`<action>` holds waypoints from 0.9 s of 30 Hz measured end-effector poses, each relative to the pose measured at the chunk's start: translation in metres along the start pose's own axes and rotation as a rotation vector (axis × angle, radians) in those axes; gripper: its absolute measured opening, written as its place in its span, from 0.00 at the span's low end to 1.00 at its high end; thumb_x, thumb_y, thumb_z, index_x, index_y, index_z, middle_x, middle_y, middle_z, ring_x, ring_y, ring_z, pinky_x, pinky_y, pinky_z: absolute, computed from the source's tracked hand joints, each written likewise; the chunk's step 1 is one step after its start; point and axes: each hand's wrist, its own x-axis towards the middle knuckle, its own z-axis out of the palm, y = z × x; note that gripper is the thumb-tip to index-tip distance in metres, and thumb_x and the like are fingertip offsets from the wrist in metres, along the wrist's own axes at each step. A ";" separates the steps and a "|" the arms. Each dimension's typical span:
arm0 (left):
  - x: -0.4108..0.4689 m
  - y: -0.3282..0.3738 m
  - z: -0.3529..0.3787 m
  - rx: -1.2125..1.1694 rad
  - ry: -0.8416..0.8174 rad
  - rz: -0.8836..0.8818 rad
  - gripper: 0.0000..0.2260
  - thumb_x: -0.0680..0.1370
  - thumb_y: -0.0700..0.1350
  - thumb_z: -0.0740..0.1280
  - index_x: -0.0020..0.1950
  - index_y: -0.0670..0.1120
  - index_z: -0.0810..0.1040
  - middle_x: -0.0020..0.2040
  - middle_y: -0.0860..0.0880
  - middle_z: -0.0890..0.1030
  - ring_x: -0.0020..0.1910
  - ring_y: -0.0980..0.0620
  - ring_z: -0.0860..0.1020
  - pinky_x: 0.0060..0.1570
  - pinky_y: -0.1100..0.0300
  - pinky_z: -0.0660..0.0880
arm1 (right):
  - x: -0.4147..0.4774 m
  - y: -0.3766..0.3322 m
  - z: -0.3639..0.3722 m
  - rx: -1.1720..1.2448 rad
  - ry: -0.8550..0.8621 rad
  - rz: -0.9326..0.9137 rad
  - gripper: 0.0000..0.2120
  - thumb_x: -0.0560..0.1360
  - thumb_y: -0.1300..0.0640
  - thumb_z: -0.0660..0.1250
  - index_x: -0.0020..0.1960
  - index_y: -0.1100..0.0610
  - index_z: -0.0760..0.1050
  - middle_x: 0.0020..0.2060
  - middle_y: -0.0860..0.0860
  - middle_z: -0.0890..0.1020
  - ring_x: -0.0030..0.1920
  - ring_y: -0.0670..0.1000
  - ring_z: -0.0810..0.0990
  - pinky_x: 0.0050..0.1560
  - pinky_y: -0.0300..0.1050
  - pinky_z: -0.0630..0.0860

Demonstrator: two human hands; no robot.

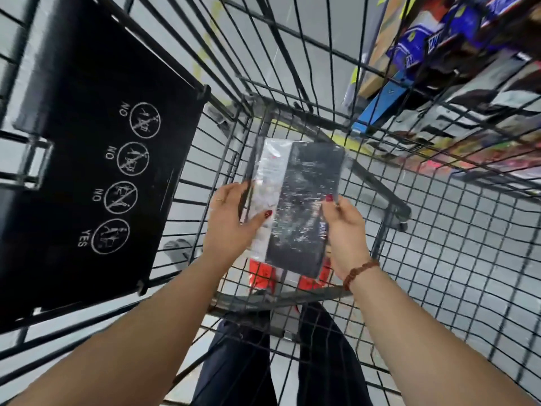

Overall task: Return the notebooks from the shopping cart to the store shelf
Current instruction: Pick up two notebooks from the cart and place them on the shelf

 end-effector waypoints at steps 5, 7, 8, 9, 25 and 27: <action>0.002 -0.003 0.012 -0.078 -0.043 -0.128 0.31 0.72 0.55 0.72 0.71 0.46 0.68 0.67 0.47 0.70 0.67 0.50 0.67 0.65 0.68 0.64 | 0.006 -0.002 -0.061 0.155 0.181 0.000 0.07 0.79 0.57 0.60 0.46 0.52 0.76 0.43 0.50 0.79 0.47 0.52 0.77 0.53 0.50 0.77; 0.003 0.005 0.020 -0.148 -0.031 -0.230 0.34 0.71 0.55 0.73 0.72 0.44 0.67 0.67 0.45 0.73 0.67 0.47 0.69 0.68 0.53 0.67 | 0.011 0.000 -0.082 0.226 0.267 0.009 0.07 0.79 0.57 0.61 0.43 0.52 0.75 0.40 0.49 0.80 0.45 0.52 0.78 0.55 0.52 0.75; 0.003 0.010 0.025 -0.210 -0.004 -0.289 0.34 0.70 0.54 0.74 0.70 0.42 0.68 0.65 0.44 0.75 0.65 0.47 0.72 0.65 0.50 0.69 | 0.013 0.000 -0.090 0.255 0.292 0.014 0.09 0.79 0.57 0.62 0.40 0.52 0.75 0.36 0.47 0.81 0.41 0.51 0.79 0.54 0.53 0.75; 0.003 0.014 0.030 -0.237 0.021 -0.336 0.33 0.68 0.54 0.75 0.68 0.42 0.70 0.62 0.44 0.77 0.61 0.47 0.75 0.62 0.49 0.72 | 0.015 0.001 -0.097 0.276 0.307 0.019 0.10 0.79 0.57 0.62 0.39 0.52 0.74 0.33 0.46 0.81 0.38 0.49 0.79 0.51 0.51 0.75; 0.015 0.034 0.053 -0.056 0.065 -0.539 0.39 0.56 0.65 0.77 0.58 0.44 0.73 0.52 0.45 0.77 0.53 0.45 0.78 0.55 0.49 0.77 | 0.016 0.004 -0.149 0.175 0.294 0.071 0.13 0.80 0.54 0.60 0.59 0.61 0.75 0.57 0.61 0.79 0.55 0.58 0.78 0.59 0.56 0.76; 0.012 0.041 0.052 -0.052 0.095 -0.519 0.35 0.59 0.58 0.79 0.58 0.42 0.72 0.52 0.47 0.76 0.54 0.47 0.75 0.58 0.54 0.74 | 0.013 0.001 -0.152 0.171 0.292 0.082 0.09 0.79 0.53 0.61 0.53 0.56 0.77 0.55 0.59 0.80 0.55 0.58 0.78 0.60 0.58 0.75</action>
